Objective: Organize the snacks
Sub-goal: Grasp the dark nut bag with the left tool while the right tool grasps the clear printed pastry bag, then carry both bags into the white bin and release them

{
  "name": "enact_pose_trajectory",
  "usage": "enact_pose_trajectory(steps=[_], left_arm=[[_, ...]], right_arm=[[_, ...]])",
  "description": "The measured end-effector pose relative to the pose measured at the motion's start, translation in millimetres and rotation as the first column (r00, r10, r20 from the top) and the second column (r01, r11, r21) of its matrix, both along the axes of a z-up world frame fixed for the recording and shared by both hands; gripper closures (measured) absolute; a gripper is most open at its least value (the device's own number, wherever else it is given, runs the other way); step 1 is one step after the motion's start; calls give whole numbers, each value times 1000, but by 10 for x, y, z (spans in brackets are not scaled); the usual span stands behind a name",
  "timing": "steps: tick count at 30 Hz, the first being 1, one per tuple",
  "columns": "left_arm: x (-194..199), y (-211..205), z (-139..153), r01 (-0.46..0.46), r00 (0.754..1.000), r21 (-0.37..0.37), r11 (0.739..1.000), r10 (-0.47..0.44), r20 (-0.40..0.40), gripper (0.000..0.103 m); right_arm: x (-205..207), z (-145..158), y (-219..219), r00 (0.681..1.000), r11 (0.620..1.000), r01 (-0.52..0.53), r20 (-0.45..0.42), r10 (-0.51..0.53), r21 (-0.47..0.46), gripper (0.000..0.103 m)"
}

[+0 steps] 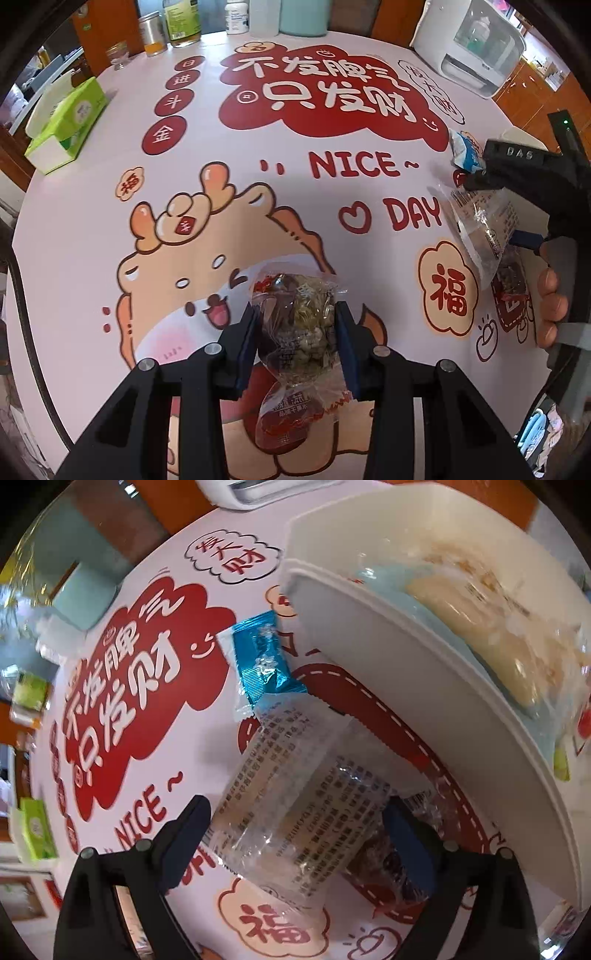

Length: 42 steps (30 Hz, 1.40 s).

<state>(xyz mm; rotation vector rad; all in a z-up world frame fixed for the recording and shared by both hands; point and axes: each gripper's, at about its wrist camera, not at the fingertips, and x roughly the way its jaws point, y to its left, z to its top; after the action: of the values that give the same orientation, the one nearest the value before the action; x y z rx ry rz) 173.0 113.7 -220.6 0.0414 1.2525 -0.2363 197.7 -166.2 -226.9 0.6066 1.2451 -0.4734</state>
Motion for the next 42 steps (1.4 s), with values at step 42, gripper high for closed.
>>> enact_pose_trajectory(steps=[42], left_arm=[[-656,-2443,1701,337,898,-45,940,-308,313,65]], right_arm=[[-1999,1799,-1233,898,941,-202,332,288,-271,37]])
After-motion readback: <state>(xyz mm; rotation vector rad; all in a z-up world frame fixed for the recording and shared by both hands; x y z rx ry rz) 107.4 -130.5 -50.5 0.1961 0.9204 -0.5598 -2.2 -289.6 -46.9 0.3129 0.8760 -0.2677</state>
